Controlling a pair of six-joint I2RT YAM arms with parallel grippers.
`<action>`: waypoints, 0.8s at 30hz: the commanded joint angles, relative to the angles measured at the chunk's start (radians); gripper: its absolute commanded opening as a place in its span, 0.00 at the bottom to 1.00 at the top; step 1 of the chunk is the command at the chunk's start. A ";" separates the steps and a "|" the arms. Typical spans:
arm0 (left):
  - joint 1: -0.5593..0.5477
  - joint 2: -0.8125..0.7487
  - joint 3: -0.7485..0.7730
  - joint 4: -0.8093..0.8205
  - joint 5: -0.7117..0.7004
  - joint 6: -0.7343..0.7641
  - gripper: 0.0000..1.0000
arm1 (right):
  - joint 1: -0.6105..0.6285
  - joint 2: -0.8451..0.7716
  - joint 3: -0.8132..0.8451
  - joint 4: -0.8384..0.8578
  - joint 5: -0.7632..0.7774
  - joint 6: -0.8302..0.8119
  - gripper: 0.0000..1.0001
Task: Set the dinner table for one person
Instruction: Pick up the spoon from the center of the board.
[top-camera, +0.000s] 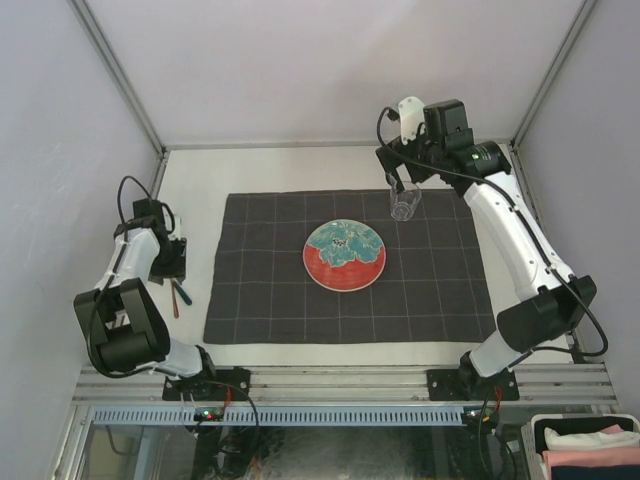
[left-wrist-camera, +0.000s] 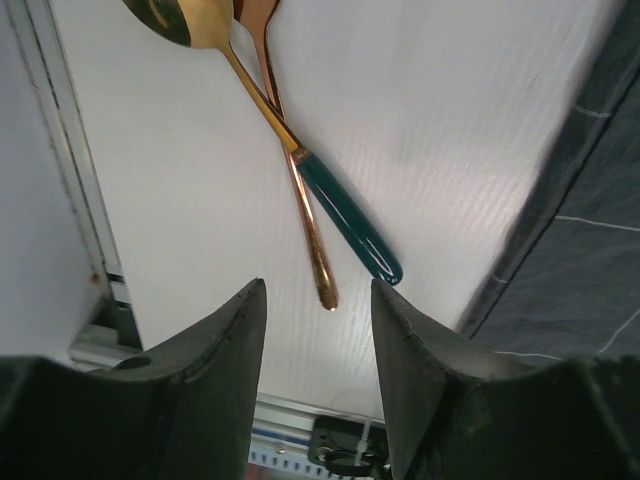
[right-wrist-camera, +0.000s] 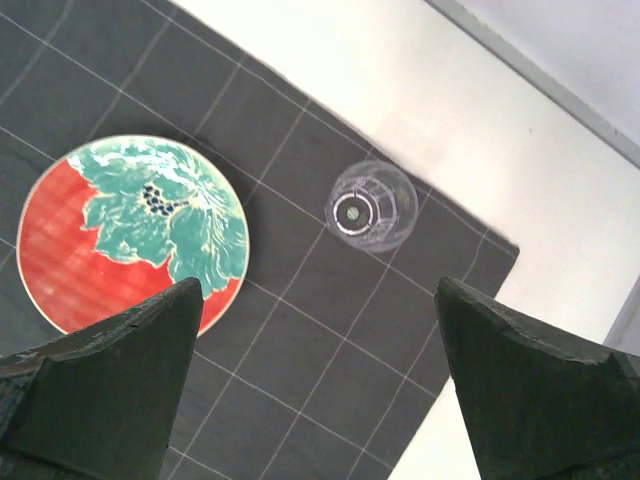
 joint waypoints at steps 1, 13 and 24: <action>0.027 -0.058 -0.044 0.036 0.053 -0.108 0.51 | 0.022 0.023 0.094 0.009 -0.037 0.026 1.00; 0.115 0.085 0.004 0.061 0.076 -0.153 0.49 | 0.080 -0.002 0.103 -0.042 -0.028 -0.025 1.00; 0.130 0.212 0.063 0.099 0.114 -0.150 0.42 | 0.120 0.055 0.232 -0.094 -0.032 -0.060 1.00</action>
